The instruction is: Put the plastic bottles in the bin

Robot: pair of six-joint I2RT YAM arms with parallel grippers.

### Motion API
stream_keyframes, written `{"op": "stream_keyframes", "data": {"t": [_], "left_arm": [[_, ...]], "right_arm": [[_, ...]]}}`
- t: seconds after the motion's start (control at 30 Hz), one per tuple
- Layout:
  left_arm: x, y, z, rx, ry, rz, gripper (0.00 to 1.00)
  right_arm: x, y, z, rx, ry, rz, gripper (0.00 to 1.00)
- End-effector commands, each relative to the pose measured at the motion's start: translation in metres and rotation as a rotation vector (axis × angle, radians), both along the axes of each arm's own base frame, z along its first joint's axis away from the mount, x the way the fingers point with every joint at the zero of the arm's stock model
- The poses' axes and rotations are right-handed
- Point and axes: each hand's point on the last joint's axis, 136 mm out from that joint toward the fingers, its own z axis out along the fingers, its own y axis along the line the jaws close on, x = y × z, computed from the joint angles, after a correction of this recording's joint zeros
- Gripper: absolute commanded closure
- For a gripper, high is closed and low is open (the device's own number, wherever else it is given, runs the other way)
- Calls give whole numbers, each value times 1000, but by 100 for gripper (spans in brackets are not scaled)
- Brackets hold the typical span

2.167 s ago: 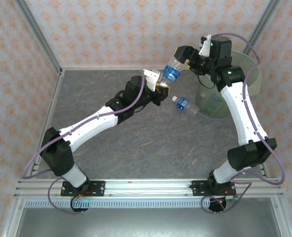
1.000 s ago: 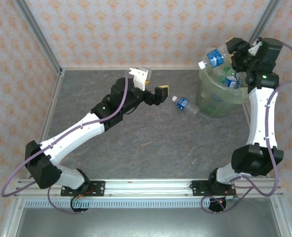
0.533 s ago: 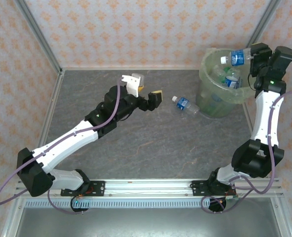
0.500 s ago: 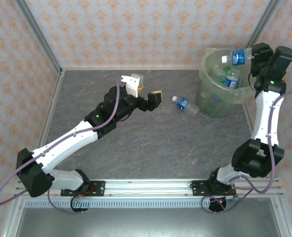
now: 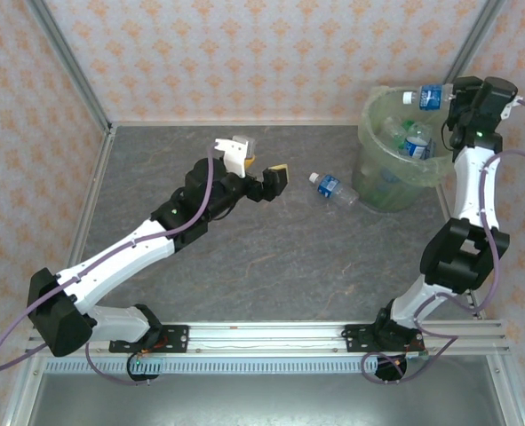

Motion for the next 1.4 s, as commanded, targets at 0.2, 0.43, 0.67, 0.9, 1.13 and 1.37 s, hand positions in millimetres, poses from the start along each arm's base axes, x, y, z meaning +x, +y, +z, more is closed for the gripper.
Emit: {"op": "stream_keyframes", "data": {"t": [0.2,0.43,0.67,0.9,1.13,1.37], "left_arm": [[11,5,13,-21,-32,23,1],[14,7,12,-20,-27,24,1],[16,6,9,-21,-16,24,1],[18,4,4,-22,6,23,1],[15,7,-1,-25,28,30,1],[14,14,-3,-14,33,55,1]], "right_arm": [[19,20,7,-105,68,53,16],[12,15,27,-177,78,29,0],[7,20,48,-248,73,52,0],[26,46,53,-296,41,219,0],[67,95,41,-351,48,428,0],[88,120,15,-311,57,499,0]]}}
